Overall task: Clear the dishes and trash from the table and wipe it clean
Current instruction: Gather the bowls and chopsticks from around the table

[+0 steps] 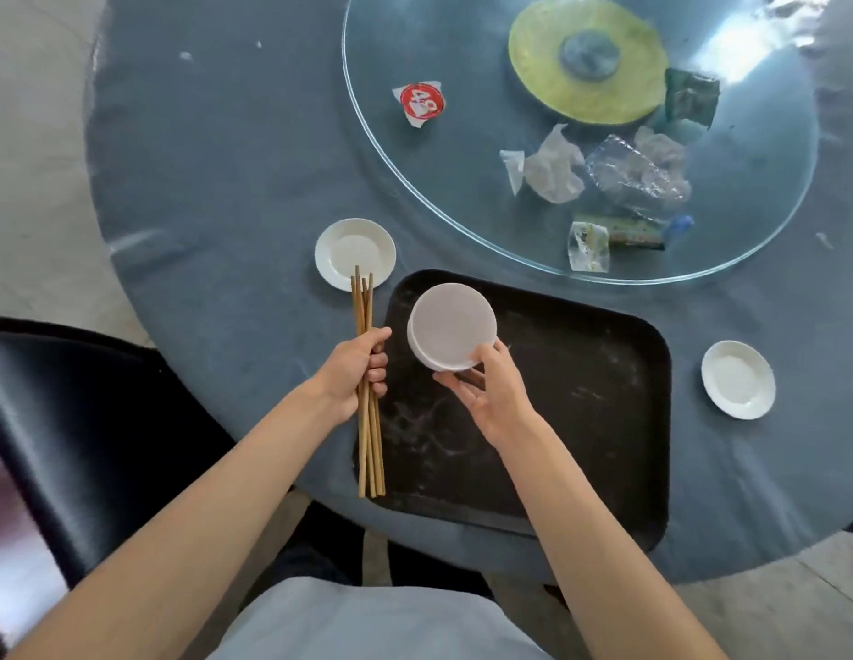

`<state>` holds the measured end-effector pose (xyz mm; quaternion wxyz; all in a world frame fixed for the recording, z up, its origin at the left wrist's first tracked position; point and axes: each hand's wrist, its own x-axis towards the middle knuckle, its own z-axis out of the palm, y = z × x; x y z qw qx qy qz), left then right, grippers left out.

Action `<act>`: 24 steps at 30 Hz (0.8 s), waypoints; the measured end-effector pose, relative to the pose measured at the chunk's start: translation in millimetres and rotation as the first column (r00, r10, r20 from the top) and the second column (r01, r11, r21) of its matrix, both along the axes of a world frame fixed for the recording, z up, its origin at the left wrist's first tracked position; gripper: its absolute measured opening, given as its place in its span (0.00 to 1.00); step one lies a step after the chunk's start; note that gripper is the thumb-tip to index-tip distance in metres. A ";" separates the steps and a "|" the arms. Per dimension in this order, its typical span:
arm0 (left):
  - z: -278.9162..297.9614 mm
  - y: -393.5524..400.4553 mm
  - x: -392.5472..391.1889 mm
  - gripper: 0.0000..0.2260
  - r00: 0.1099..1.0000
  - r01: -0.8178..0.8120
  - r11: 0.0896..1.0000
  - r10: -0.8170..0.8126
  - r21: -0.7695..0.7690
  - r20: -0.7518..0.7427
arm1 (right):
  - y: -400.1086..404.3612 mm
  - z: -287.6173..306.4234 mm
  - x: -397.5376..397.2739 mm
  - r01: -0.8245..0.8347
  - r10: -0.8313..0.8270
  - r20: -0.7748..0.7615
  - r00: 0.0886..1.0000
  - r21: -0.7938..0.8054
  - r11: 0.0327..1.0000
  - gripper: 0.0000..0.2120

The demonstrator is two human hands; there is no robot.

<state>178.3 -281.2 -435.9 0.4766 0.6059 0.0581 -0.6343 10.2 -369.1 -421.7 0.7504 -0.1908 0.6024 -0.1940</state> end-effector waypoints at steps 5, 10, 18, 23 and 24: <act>-6.1 -5.2 20.1 0.19 1.000 -0.004 1.000 0.004 0.013 -0.019 | -12.1 -7.7 16.7 0.060 -0.060 0.004 0.998 0.009 0.998 0.23; -10.9 -5.2 30.3 0.18 0.999 0.016 1.000 -0.014 0.023 -0.049 | -12.6 -11.3 24.7 0.110 -0.110 0.007 0.994 0.016 0.994 0.24; -4.7 -3.1 45.4 0.17 0.991 0.136 0.989 -0.137 -0.053 -0.013 | -5.1 -0.7 27.6 0.132 -0.131 -0.016 0.991 0.032 0.991 0.26; 32.6 4.3 52.6 0.17 0.918 0.353 0.901 -0.282 -0.250 0.279 | 18.8 42.1 11.5 -0.190 0.030 -0.490 0.871 -0.280 0.941 0.25; 38.7 5.7 52.9 0.17 0.894 0.386 0.872 -0.274 -0.301 0.355 | 24.6 54.0 10.6 -0.226 -0.007 -0.513 0.858 -0.390 0.893 0.21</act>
